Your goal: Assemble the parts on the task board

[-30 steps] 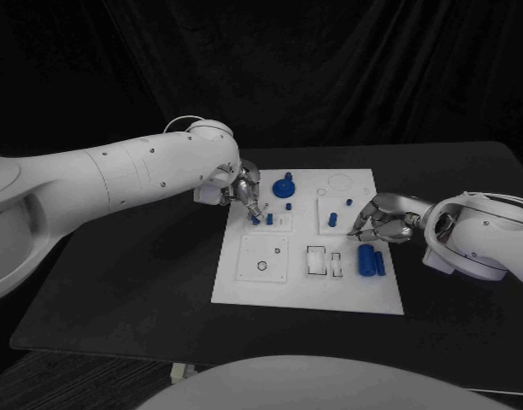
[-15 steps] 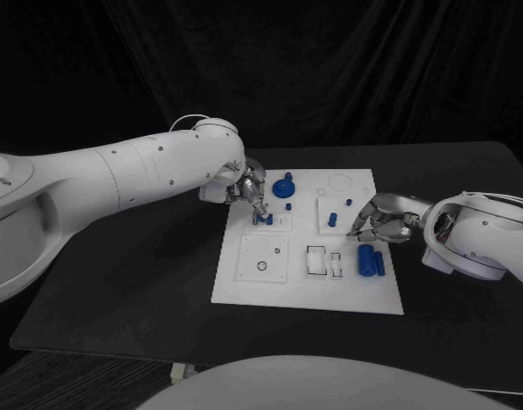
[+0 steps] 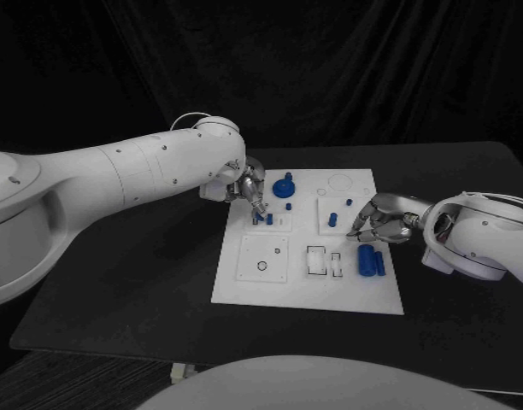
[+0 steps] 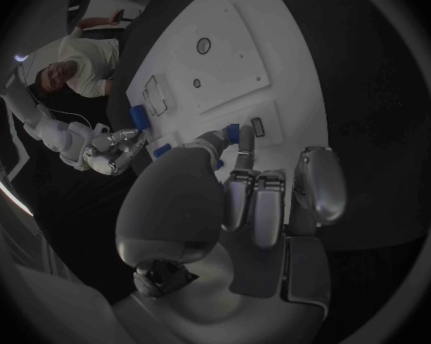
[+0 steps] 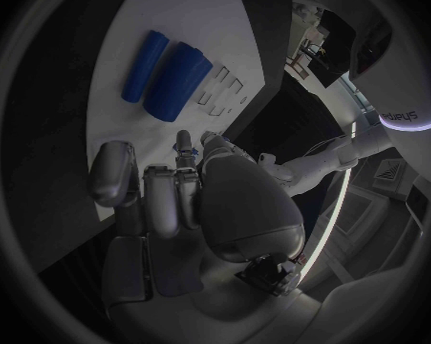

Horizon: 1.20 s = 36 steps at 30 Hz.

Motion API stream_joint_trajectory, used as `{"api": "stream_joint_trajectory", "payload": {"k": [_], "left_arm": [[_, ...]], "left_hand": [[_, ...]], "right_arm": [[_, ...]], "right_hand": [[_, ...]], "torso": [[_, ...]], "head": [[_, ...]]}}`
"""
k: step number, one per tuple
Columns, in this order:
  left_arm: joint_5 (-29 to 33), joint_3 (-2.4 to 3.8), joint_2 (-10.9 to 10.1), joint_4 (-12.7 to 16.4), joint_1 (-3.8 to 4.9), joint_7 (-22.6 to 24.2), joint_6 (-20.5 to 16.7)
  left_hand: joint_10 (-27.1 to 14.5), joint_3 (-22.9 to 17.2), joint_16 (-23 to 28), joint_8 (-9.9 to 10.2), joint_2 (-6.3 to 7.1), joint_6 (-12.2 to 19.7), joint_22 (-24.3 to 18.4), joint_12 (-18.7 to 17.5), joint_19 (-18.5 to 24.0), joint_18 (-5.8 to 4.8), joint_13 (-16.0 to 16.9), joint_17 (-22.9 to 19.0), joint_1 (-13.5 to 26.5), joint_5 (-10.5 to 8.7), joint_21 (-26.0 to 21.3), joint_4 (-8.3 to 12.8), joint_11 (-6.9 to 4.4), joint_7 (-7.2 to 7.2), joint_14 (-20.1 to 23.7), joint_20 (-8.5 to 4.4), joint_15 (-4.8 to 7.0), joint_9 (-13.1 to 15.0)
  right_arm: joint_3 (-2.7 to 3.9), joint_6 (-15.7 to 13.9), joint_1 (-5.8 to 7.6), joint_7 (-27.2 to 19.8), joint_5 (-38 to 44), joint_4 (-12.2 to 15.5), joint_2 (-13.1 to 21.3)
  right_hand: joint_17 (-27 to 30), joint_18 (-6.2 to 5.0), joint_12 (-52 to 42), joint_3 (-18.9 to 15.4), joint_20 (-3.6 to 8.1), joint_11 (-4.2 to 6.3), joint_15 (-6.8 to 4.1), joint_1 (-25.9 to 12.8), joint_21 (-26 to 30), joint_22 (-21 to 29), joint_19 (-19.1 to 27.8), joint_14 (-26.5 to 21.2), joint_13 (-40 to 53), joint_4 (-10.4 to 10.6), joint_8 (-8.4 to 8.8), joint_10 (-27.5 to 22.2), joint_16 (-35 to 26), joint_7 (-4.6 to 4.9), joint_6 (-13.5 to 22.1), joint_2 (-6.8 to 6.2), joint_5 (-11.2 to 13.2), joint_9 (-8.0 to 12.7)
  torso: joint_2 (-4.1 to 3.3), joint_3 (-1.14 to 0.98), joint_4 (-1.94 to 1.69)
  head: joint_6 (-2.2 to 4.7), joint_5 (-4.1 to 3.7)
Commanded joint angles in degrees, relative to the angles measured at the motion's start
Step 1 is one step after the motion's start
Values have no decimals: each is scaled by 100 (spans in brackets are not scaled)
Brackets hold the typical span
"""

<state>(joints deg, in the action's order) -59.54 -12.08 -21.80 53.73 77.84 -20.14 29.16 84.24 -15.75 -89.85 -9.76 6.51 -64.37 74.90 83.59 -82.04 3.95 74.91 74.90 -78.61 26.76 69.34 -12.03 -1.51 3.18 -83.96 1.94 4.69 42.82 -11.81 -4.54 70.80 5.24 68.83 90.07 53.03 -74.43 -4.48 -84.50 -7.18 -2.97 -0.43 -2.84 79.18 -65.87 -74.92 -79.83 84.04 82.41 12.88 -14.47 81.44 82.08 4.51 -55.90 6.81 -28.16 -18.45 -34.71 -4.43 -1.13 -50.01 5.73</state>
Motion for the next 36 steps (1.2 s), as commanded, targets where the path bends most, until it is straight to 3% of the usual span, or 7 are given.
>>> {"api": "stream_joint_trajectory", "payload": {"k": [1, 26, 36], "left_arm": [[-46, 5, 20, -16, -6, -13, 141], [-54, 5, 85, -128, -57, -216, 248], [-430, 5, 108, -217, -103, -117, 241]], "left_hand": [[201, -833, -15, -21, -4, 29, 962, 26, 37, 16, 1063, 1510, -40, -14, -14, 826, 14, -10, -604, 3, -40, 7], [188, -835, -15, -26, -8, 45, 964, 13, 40, 15, 1055, 1510, -66, 8, -9, 842, 23, 1, -604, 10, -48, 20], [184, -835, -15, -27, -8, 50, 960, 8, 47, 18, 1052, 1510, -73, 16, -22, 847, 26, 5, -604, 12, -51, 24]], "right_arm": [[3, 26, -12, 45, 7, 14, -1], [3, -9, -13, 35, 7, 41, 27], [3, 3, -13, 35, 7, 38, 23]], "right_hand": [[9, -82, 189, 36, -1, 25, -54, 274, 32, -783, 58, 112, -756, 9, 33, -23, -36, 13, 25, 220, -20, 7], [9, -82, 189, 36, -1, 25, -54, 274, 32, -783, 58, 112, -756, 9, 33, -23, -36, 13, 25, 220, -20, 7], [9, -82, 189, 36, -1, 25, -54, 274, 32, -783, 58, 112, -756, 9, 33, -23, -36, 13, 25, 220, -20, 7]], "torso": [[-3, -1, -3], [3, -2, 0], [4, 0, -2]], "head": [[1, -2], [1, -18], [1, -22]]}}
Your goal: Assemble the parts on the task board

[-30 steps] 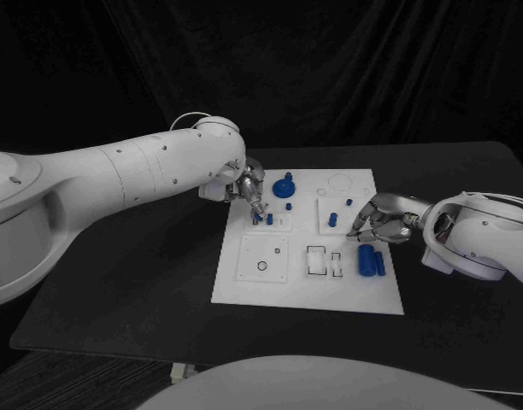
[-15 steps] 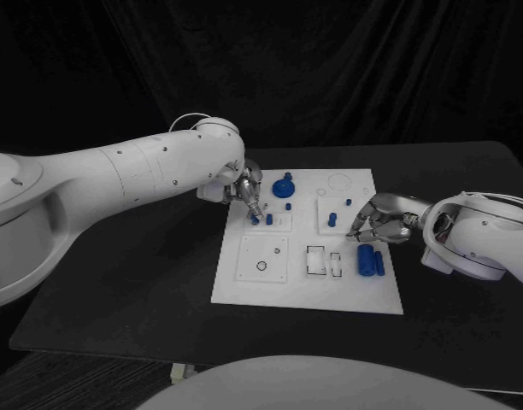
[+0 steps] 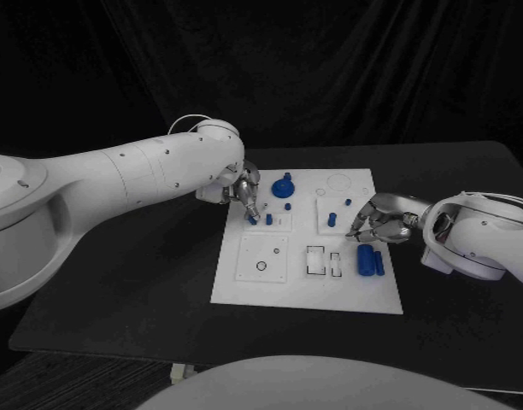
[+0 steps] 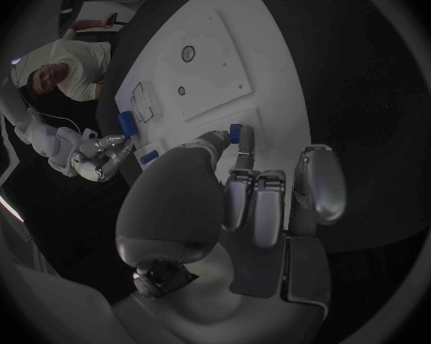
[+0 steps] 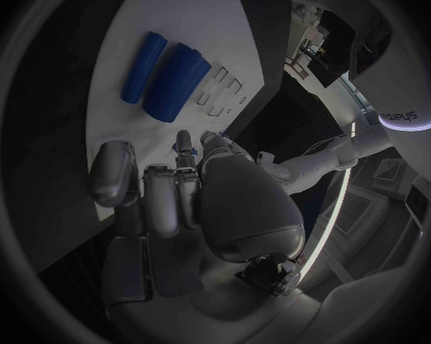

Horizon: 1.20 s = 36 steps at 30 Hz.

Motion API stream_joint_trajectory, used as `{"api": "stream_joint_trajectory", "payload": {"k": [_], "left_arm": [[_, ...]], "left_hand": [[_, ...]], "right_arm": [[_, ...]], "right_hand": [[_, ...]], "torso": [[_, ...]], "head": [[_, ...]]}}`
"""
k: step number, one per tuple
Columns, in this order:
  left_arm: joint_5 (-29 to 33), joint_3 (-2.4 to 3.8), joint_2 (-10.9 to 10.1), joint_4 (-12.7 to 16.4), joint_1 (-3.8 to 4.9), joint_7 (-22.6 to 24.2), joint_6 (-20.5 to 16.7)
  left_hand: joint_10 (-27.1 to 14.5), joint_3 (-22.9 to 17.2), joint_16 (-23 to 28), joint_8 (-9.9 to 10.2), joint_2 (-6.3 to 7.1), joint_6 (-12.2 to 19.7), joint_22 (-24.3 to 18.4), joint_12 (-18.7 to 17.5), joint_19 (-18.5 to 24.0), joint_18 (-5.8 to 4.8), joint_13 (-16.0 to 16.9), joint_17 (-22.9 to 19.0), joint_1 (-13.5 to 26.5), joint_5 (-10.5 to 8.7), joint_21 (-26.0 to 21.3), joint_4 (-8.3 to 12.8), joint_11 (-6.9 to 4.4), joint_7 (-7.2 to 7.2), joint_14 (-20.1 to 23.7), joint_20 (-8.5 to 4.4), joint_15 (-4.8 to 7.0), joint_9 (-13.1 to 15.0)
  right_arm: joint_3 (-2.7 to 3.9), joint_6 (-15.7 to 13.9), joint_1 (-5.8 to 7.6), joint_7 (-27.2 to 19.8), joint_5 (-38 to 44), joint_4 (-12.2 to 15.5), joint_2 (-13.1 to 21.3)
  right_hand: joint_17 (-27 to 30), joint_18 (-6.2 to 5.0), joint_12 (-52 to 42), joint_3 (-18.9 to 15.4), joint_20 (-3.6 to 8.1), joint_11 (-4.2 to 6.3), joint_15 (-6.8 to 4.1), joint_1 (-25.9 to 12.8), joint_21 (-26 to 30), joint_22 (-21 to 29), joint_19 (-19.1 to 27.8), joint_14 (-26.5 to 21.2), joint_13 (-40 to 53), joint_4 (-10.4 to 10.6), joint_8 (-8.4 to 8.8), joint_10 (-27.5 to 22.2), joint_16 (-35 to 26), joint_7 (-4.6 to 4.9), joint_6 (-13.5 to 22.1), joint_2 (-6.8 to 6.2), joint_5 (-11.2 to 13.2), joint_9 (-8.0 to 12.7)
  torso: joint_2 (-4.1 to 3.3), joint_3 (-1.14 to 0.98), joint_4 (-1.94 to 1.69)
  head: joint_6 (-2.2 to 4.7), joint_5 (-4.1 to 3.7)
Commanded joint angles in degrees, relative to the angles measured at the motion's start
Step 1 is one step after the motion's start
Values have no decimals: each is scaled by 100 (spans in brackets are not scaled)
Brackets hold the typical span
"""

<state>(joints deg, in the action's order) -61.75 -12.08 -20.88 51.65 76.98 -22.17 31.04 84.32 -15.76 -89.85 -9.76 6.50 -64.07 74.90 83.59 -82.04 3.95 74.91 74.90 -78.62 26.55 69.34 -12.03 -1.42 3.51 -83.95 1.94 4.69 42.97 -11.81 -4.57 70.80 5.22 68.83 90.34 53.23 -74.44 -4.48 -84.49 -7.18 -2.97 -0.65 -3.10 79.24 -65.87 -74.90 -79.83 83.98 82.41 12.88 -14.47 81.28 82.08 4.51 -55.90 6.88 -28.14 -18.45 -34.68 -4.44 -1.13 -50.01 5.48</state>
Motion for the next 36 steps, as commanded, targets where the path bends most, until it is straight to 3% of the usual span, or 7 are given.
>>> {"api": "stream_joint_trajectory", "payload": {"k": [1, 36], "left_arm": [[-231, 5, 20, -17, -21, 96, 50], [-280, 5, 114, -53, -74, 123, 50]], "left_hand": [[179, -834, -15, -28, -6, 20, 961, 15, 47, 18, 1057, 1510, -72, 37, -21, 847, 18, -27, -605, 13, -51, 10], [172, -824, -15, -36, -4, 18, 959, 6, 51, 19, 1051, 1510, -63, 39, -27, 843, 23, -24, -605, 17, -56, 19]], "right_arm": [[3, 9, -13, 37, 7, 7, 1], [3, 19, -13, 41, 7, -2, -5]], "right_hand": [[10, -83, 189, 37, -1, 47, -27, 267, 32, -785, 58, 117, -756, 9, 33, -7, -36, 14, 25, 213, -22, 7], [27, -87, 201, 46, -3, 46, -26, 265, 64, -776, 69, 111, -774, 12, 30, -19, -49, 13, 22, 202, -24, 5]], "torso": [[0, 1, -2], [2, 1, -2]], "head": [[1, 11], [1, 7]]}}
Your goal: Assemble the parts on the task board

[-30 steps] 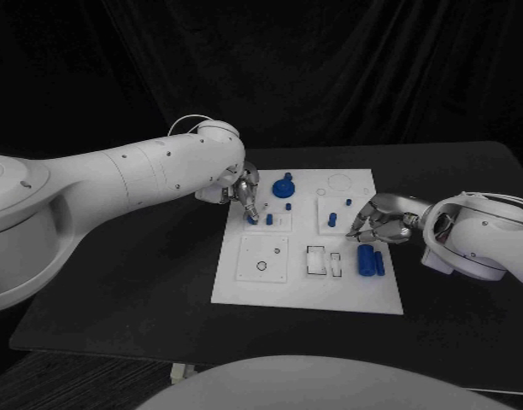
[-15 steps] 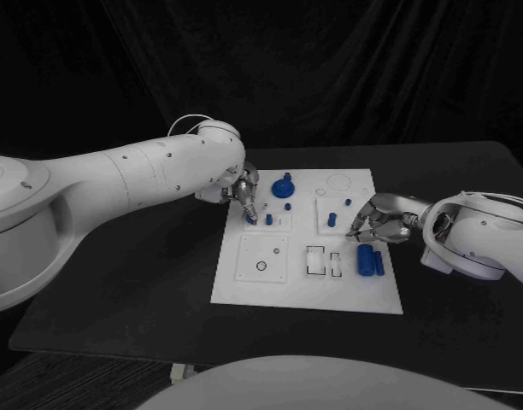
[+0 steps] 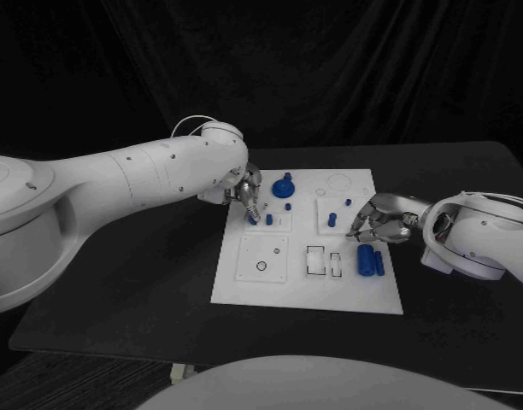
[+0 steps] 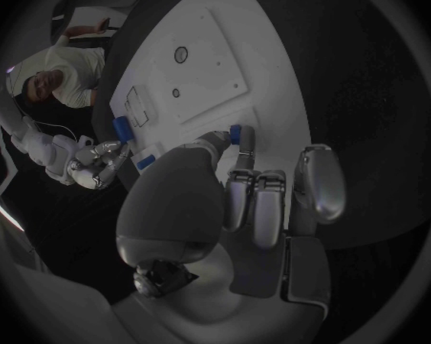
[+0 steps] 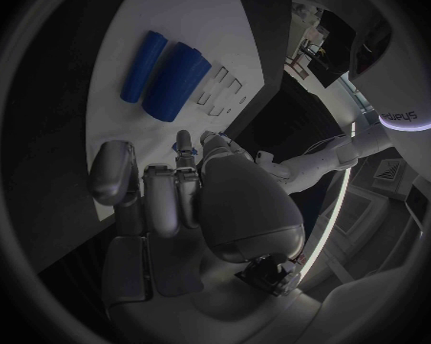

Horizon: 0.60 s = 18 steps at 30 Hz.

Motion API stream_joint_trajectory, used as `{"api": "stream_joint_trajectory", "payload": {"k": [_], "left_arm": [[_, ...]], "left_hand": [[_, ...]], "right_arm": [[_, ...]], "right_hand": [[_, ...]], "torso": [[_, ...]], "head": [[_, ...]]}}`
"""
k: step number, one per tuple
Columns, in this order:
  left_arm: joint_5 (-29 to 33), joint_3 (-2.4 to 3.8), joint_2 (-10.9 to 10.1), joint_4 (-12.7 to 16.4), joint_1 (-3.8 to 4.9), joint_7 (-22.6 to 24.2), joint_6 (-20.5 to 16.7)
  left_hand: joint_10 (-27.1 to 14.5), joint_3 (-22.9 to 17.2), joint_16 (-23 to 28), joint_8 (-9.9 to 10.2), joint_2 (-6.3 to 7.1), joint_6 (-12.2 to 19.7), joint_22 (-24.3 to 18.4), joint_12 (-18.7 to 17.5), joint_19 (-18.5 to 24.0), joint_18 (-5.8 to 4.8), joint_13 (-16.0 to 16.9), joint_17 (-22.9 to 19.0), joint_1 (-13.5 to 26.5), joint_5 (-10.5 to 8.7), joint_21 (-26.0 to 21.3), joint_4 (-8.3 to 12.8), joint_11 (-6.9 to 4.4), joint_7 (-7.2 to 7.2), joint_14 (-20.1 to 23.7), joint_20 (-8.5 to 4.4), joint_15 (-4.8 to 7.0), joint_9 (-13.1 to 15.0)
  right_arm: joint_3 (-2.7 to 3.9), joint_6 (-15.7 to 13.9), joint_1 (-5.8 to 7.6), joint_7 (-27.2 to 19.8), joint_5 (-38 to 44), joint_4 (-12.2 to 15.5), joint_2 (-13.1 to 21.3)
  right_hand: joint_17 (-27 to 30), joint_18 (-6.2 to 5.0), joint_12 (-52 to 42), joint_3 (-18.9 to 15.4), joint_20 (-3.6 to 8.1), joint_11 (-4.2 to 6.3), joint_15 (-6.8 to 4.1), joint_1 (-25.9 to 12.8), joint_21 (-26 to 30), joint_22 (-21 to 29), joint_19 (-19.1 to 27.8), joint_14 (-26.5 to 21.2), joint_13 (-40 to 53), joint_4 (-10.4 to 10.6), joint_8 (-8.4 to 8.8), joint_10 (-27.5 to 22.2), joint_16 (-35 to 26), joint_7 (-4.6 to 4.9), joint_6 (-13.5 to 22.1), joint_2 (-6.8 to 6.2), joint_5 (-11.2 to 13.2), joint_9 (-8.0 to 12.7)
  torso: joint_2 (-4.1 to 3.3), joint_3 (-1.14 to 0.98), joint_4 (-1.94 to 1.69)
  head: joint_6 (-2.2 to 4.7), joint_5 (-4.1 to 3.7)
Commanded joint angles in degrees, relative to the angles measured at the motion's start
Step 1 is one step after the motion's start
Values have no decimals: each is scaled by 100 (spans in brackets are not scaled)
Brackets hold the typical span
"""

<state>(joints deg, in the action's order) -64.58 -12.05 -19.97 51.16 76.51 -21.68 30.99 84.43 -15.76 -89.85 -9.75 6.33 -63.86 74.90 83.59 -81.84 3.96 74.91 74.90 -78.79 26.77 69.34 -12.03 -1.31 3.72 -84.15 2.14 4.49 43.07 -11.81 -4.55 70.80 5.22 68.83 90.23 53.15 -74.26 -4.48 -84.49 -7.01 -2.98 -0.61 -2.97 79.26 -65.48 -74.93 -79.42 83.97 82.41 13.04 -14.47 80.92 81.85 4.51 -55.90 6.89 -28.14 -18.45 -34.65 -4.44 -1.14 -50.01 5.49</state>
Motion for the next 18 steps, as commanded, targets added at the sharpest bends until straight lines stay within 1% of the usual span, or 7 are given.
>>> {"api": "stream_joint_trajectory", "payload": {"k": [1, 7, 16, 17, 18], "left_arm": [[4, 2, 29, -9, -34, 72, 47], [4, 2, 59, -20, -62, 48, 18], [4, 2, 60, -26, -75, -9, -36], [4, 2, 59, -26, -76, -10, -46], [4, 2, 58, -26, -76, -9, -59]], "left_hand": [[161, -824, -15, -37, 13, -3, 959, 6, 31, 19, 1052, 1510, -46, 18, -27, 843, 13, -45, -585, -3, -36, 9], [157, -822, -15, -37, 11, -2, 960, 0, 30, 18, 1048, 1510, -44, 12, -23, 842, 14, -45, -585, -2, -37, 11], [150, -819, -15, -37, 5, 5, 960, -10, 31, 18, 1041, 1510, -42, -3, -22, 841, 16, -43, -585, 1, -39, 15], [144, -806, -15, -35, -12, 24, 959, -18, 34, 18, 1036, 1510, -38, -120, -22, 838, 18, -43, -585, 7, -44, 22], [134, -778, -15, -31, -32, 60, 957, -28, 41, 20, 1029, 1510, -46, -357, -24, 849, 25, -38, -585, 18, -50, 36]], "right_arm": [[3, 18, -13, 41, 7, 9, 3], [3, 18, -13, 42, 7, 7, -1], [3, 18, -14, 42, 7, 6, 2], [3, 17, -14, 42, 7, 6, 3], [3, 17, -14, 42, 7, 6, 3]], "right_hand": [[9, -87, 201, 30, -3, 43, -39, 263, 25, -773, 28, 113, -775, -4, 30, 17, -26, 13, 22, 201, -24, 5], [9, -87, 201, 30, -3, 43, -39, 263, 25, -773, 28, 113, -775, -4, 30, 17, -26, 13, 22, 201, -24, 5], [17, -90, 206, 41, -3, 43, -39, 269, 44, -768, 34, 110, -783, -7, 31, 12, -32, 12, 24, 202, -26, 5], [17, -90, 206, 41, -3, 43, -39, 269, 44, -768, 34, 110, -783, -7, 31, 12, -32, 12, 24, 202, -26, 5], [17, -90, 206, 41, -3, 43, -39, 269, 44, -768, 34, 110, -783, -7, 31, 12, -32, 12, 24, 202, -26, 5]], "torso": [[-1, 0, 0], [-2, 1, 1], [-1, 0, 1], [-1, 0, 1], [-1, 0, 0]], "head": [[1, 10], [1, 18], [1, 9], [1, 9], [1, 4]]}}
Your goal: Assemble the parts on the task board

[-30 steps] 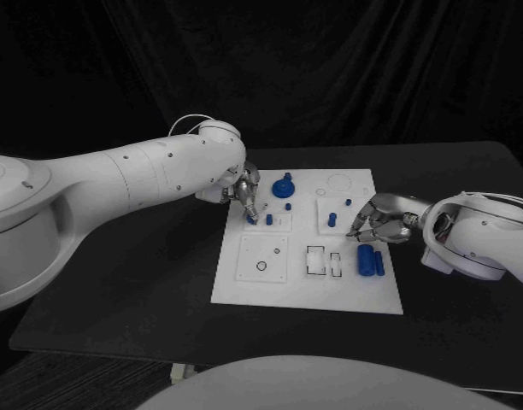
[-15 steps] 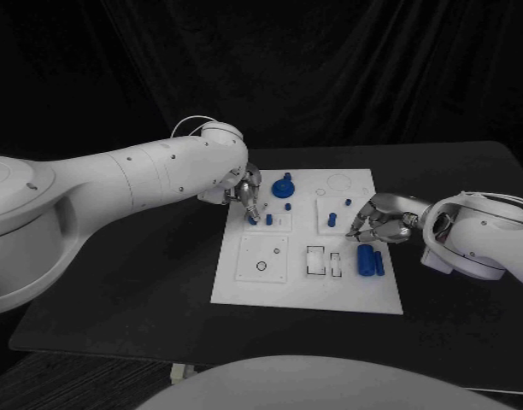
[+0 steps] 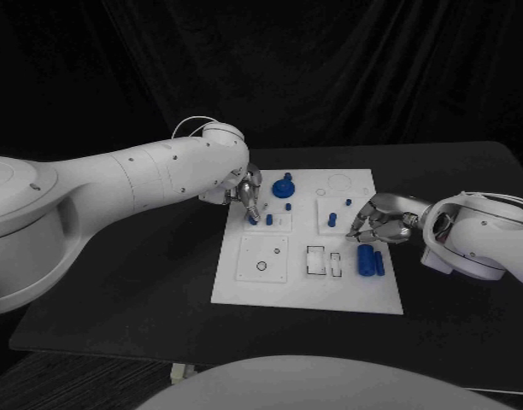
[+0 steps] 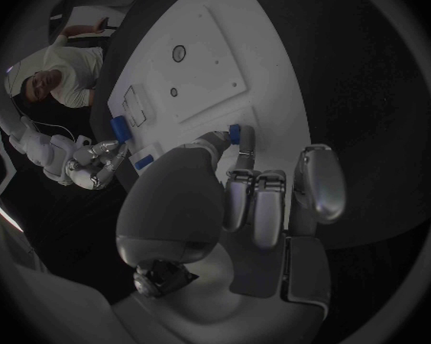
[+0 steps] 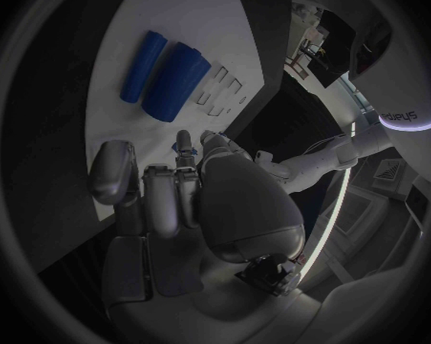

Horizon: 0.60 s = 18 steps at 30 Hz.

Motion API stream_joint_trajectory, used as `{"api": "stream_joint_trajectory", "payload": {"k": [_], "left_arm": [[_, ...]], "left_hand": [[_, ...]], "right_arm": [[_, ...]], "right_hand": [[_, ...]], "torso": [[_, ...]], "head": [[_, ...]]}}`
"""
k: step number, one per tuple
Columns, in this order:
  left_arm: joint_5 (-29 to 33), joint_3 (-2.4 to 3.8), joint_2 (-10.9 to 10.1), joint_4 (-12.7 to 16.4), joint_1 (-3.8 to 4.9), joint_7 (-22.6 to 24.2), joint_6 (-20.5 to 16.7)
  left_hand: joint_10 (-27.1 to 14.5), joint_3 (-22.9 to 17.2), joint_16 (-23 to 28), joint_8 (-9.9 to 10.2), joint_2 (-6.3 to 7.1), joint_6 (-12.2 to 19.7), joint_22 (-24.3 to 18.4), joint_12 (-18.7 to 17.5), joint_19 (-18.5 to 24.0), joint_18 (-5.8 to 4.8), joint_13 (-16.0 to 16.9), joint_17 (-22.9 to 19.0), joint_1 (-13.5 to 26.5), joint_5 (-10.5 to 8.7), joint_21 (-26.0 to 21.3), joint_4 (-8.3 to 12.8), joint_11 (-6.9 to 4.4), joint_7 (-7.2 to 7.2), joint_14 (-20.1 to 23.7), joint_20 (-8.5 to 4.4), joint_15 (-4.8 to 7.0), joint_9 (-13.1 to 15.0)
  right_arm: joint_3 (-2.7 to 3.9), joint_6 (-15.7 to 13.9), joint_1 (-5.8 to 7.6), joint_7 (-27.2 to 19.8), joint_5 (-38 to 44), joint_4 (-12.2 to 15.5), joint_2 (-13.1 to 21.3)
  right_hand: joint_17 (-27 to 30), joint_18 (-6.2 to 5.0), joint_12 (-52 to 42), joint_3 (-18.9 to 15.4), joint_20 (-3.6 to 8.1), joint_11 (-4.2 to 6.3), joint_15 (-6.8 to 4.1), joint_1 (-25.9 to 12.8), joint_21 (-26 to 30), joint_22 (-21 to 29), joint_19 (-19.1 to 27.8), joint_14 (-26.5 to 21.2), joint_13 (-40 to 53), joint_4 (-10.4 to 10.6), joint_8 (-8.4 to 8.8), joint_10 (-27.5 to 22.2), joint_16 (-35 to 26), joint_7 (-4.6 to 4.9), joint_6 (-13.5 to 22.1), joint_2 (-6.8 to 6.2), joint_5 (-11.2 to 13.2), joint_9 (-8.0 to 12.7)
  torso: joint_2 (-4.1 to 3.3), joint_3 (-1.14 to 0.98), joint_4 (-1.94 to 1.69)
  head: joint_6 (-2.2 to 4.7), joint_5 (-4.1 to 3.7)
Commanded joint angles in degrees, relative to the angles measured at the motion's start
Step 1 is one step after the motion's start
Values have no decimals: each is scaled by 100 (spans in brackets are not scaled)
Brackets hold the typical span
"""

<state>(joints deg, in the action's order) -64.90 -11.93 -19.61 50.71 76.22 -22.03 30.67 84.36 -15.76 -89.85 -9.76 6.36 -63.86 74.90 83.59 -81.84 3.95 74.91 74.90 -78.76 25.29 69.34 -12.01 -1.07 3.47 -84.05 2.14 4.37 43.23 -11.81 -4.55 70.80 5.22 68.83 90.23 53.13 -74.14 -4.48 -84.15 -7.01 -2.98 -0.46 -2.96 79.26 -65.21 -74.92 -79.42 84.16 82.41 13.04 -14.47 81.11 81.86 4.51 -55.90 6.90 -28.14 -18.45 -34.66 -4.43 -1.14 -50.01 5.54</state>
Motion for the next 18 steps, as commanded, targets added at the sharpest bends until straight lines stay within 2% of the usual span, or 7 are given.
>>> {"api": "stream_joint_trajectory", "payload": {"k": [1, 3, 4, 5, 6, 10, 18], "left_arm": [[36, -10, 20, 19, -48, 31, -46], [36, -10, 19, 19, -49, 47, -78], [36, -10, 19, 20, -50, 71, -119], [36, -10, 19, 20, -50, 71, -119], [36, -10, 20, 21, -50, 81, -134], [36, -10, 25, 28, -51, 119, -170], [36, -10, 34, 23, -54, 124, -201]], "left_hand": [[137, -763, -15, -29, -41, 79, 956, -32, 45, 21, 1026, 1510, -52, -320, -29, 855, 6, -9, -595, 23, -42, 29], [138, -751, -15, -29, -46, 92, 956, -30, 46, 22, 1028, 1510, -44, -366, -28, 852, 9, -5, -595, 25, -47, 34], [132, -699, -15, -20, -71, 162, 952, -35, 54, 24, 1025, 1510, -32, -598, -37, 853, 16, -2, -595, 38, -55, 53], [132, -699, -15, -20, -71, 162, 952, -35, 54, 24, 1025, 1510, -32, -598, -37, 853, 16, -2, -595, 38, -55, 53], [132, -632, -15, -8, -114, 196, 953, -30, 55, 24, 1029, 1510, 29, -900, -32, 802, 4, -41, -595, 43, -54, 52], [126, -399, -15, 58, -219, 211, 948, -18, 67, 29, 1039, 1510, 274, -1613, -51, 585, -34, -96, -595, 27, -28, -26], [118, -197, -15, 171, -310, 238, 945, -11, 76, 30, 1045, 1510, 508, -1815, -68, 378, -3, -55, -595, 36, -48, -149]], "right_arm": [[3, 17, -15, 42, 7, 5, 5], [3, 19, -15, 43, 7, 4, 4], [3, 21, -16, 44, 7, 2, 2], [3, 21, -16, 44, 7, 2, 1], [3, 22, -17, 44, 7, 1, 0], [3, 26, -19, 49, 7, -4, -4], [3, 41, -22, 57, 7, -11, -7]], "right_hand": [[5, -90, 172, 41, -3, 29, -40, 269, 17, -769, 34, 91, -783, -7, 31, -7, -32, 12, 24, 202, -26, 5], [5, -90, 172, 41, -3, 29, -40, 269, 17, -769, 34, 91, -783, -7, 31, -7, -32, 12, 24, 202, -26, 5], [5, -90, 172, 41, -3, 29, -40, 269, 17, -769, 34, 91, -783, -7, 31, -7, -32, 12, 24, 202, -26, 5], [5, -90, 172, 41, -3, 29, -40, 269, 17, -769, 34, 91, -783, -7, 31, -7, -32, 12, 24, 202, -26, 5], [5, -90, 172, 41, -3, 29, -40, 269, 17, -769, 34, 91, -783, -7, 31, -7, -32, 12, 24, 202, -26, 5], [5, -90, 172, 41, -3, 29, -40, 269, 17, -769, 34, 91, -783, -7, 31, -7, -32, 12, 24, 202, -26, 5], [5, -90, 172, 41, -3, 29, -40, 269, 17, -769, 34, 91, -783, -7, 31, -7, -32, 12, 24, 202, -26, 5]], "torso": [[1, 0, 0], [1, 0, 0], [1, 0, 0], [1, -1, 0], [0, -1, -1], [1, 0, 0], [2, -1, 0]], "head": [[1, -2], [1, 4], [1, 4], [1, 6], [1, 6], [1, 14], [1, 7]]}}
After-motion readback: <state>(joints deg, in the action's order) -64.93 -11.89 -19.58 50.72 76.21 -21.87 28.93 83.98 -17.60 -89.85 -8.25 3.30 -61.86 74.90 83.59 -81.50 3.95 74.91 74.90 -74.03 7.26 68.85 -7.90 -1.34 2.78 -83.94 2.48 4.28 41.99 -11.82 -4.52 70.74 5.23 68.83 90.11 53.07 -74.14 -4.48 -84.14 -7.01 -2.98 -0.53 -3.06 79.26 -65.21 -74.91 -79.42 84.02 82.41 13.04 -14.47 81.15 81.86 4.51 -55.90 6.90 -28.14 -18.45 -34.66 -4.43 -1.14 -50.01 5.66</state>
